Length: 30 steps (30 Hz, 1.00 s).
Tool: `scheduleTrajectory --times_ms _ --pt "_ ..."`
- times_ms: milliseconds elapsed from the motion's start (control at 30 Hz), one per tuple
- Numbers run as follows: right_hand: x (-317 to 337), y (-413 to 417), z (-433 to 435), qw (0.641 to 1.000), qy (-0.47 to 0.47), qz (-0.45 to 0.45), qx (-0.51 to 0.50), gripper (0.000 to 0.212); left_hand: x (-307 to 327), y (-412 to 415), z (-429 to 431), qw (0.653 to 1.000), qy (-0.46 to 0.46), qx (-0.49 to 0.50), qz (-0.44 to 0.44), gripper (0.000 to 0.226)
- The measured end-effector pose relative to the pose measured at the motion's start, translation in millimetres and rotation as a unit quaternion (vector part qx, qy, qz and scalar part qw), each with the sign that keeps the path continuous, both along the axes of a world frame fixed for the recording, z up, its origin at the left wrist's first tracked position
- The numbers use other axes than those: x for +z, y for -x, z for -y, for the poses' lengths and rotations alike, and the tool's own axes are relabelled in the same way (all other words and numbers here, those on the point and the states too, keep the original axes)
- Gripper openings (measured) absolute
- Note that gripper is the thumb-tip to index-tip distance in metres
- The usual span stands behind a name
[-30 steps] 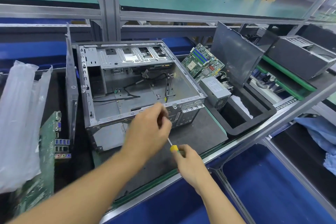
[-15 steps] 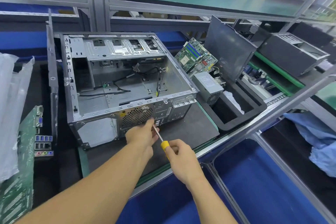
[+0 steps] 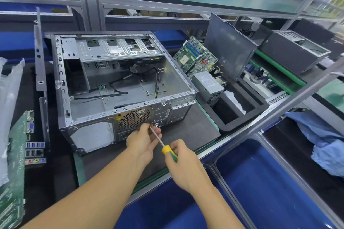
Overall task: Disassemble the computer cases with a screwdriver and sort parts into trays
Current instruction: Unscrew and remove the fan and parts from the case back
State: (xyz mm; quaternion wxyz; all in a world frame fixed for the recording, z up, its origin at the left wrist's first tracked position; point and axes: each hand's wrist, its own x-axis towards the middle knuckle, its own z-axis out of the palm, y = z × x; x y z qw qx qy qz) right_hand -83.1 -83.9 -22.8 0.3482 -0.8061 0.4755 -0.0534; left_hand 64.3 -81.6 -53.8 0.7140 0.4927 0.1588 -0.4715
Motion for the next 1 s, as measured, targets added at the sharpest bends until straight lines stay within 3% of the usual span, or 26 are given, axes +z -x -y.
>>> scheduleTrajectory --times_ms 167,267,367,533,733,867,1000 --pt "-3 11 9 0.996 -0.081 0.033 -0.008 0.016 -2 5 -1 0.999 -0.01 0.002 -0.049 0.032" --pt "1 23 13 0.991 -0.123 0.052 0.0 0.018 -10 10 -9 0.999 -0.05 -0.016 -0.011 0.032" --pt "15 37 23 0.974 -0.176 0.122 -0.072 0.017 -12 19 -9 0.991 -0.074 -0.104 0.049 0.03" --pt "32 56 57 0.904 -0.16 0.25 -0.308 0.018 11 57 30 0.923 -0.018 -0.323 0.21 0.018" --pt "33 87 132 0.831 -0.187 0.307 -0.424 0.022 27 97 130 0.866 -0.061 -0.36 0.341 0.01" --pt "28 111 184 0.824 -0.198 0.298 -0.439 0.023 22 118 200 0.825 -0.114 -0.376 0.405 0.014" --pt "25 129 228 0.848 -0.192 0.255 -0.422 0.022 11 134 255 0.785 -0.14 -0.411 0.442 0.018"
